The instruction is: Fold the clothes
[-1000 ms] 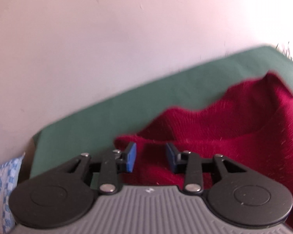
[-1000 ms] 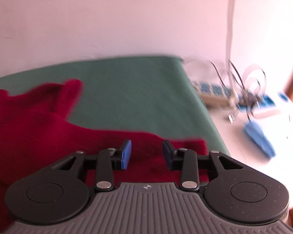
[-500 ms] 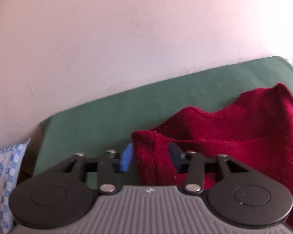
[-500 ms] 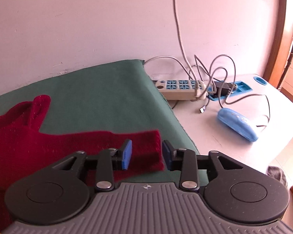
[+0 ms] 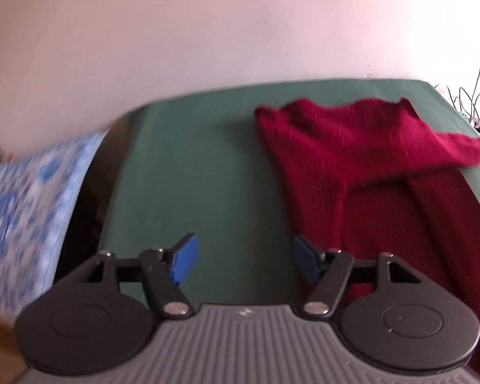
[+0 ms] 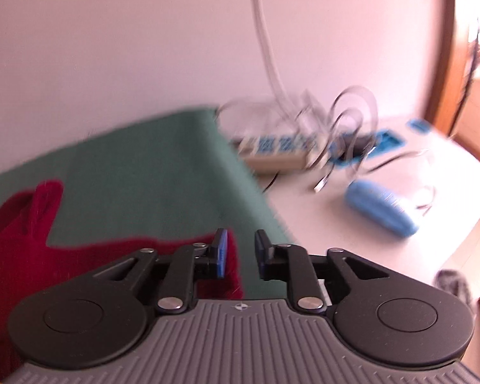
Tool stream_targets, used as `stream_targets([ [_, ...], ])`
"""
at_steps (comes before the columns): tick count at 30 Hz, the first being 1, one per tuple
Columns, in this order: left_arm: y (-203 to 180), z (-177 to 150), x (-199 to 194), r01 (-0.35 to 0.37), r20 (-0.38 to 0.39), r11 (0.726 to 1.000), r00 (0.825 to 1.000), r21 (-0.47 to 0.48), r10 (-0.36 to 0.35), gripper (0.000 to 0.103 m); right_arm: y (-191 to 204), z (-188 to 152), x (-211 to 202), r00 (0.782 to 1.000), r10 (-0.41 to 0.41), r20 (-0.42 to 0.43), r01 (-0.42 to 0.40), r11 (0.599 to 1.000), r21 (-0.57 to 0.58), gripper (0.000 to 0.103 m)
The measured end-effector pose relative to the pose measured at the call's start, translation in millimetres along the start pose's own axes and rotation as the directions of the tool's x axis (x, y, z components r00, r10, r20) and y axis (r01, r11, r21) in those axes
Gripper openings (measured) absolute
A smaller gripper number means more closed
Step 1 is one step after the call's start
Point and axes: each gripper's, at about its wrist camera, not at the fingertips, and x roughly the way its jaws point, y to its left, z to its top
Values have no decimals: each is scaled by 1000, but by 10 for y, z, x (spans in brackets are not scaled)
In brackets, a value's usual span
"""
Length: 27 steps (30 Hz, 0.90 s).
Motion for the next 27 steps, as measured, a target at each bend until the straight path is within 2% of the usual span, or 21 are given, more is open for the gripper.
stream_targets([
  [1, 3, -142, -95, -10, -15, 1000, 1000, -14, 9, 69, 10, 34, -136, 998, 58, 15, -58, 998, 15, 36],
  [2, 6, -284, -190, -19, -30, 999, 999, -27, 18, 68, 81, 59, -229, 990, 142, -18, -141, 990, 22, 36],
  [3, 9, -426, -285, -29, -45, 999, 999, -41, 27, 68, 175, 79, -306, 970, 234, -70, -233, 972, 31, 36],
  [5, -72, -677, -438, -38, -78, 999, 996, -28, 35, 69, 414, 98, -463, 902, 396, -173, -395, 918, 44, 36],
  [7, -154, -875, -585, -22, -106, 1000, 994, -20, 19, 72, 773, 52, -651, 816, 513, -268, -525, 850, 28, 36],
  [10, -265, -1159, -771, 27, -142, 999, 989, -18, -29, 82, 1296, -87, -859, 695, 612, -378, -637, 767, 71, 36],
  [12, -333, -1324, -854, 61, -149, 998, 987, -5, -62, 82, 1610, -227, -922, 627, 651, -427, -669, 731, 133, 36],
  [14, -355, -1408, -874, 66, -136, 998, 989, 5, -65, 82, 1899, -377, -903, 608, 652, -453, -657, 733, 172, 36],
  [15, -349, -1437, -871, 67, -131, 998, 989, -2, -67, 82, 2041, -450, -879, 613, 640, -464, -644, 745, 177, 36],
  [17, -298, -1458, -820, 117, -133, 992, 984, -48, -122, 84, 2304, -584, -821, 626, 610, -486, -612, 770, 178, 36],
  [19, -280, -1482, -774, 154, -129, 985, 978, -75, -163, 86, 2461, -655, -687, 621, 586, -521, -576, 792, 204, 36],
  [20, -271, -1500, -756, 163, -123, 983, 977, -84, -172, 87, 2489, -678, -649, 631, 574, -521, -548, 806, 225, 36],
  [21, -269, -1518, -735, 169, -119, 982, 977, -84, -178, 87, 2515, -718, -679, 637, 574, -515, -535, 810, 240, 36],
  [23, -271, -1559, -688, 179, -118, 981, 975, -79, -187, 87, 2591, -771, -676, 633, 576, -517, -526, 810, 258, 35],
  [27, -292, -1627, -649, 203, -102, 978, 973, -54, -207, 84, 2725, -843, -659, 653, 555, -516, -482, 830, 282, 33],
])
